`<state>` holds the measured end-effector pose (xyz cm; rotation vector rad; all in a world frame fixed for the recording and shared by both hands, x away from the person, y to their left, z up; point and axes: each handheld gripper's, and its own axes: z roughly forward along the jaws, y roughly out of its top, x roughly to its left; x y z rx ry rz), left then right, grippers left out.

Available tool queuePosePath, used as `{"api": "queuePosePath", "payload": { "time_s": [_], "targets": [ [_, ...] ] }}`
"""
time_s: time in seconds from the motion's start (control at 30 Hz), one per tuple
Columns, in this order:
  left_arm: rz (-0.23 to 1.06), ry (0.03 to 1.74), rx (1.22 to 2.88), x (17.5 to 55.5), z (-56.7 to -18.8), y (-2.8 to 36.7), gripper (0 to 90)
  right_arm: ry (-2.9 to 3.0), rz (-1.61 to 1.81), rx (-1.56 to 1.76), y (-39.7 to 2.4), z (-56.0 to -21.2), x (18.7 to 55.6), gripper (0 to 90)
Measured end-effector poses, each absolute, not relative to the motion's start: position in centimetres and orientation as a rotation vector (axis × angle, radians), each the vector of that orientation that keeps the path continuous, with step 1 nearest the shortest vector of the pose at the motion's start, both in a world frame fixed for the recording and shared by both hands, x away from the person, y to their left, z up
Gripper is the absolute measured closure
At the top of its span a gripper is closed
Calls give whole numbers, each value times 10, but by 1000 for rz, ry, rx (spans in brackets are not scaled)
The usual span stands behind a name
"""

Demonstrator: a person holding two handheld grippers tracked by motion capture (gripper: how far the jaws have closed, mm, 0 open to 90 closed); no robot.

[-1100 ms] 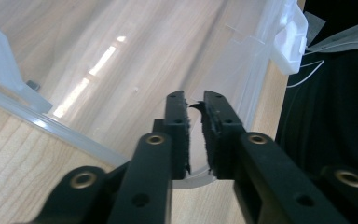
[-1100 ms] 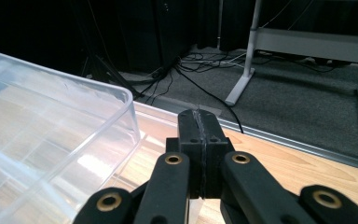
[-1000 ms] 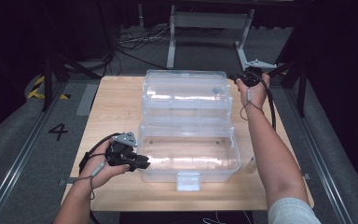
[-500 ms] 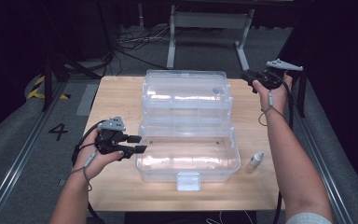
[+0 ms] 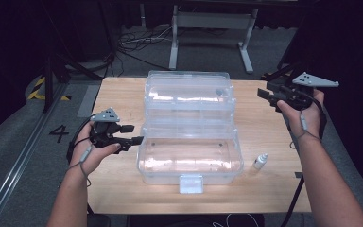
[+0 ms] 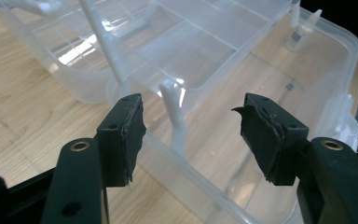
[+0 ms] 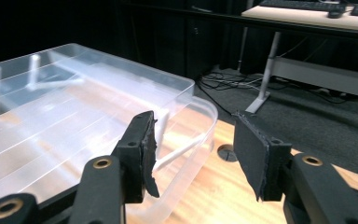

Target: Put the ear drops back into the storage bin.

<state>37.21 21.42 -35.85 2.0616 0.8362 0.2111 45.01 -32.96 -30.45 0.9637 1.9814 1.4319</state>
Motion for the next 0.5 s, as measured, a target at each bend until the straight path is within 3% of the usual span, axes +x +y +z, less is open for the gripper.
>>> {"api": "queuePosePath", "payload": {
  "time_s": [0.5],
  "targets": [
    [200, 857, 2056, 373, -359, 221, 389, 2060, 1456, 887, -341, -297, 406, 479]
  ]
}}
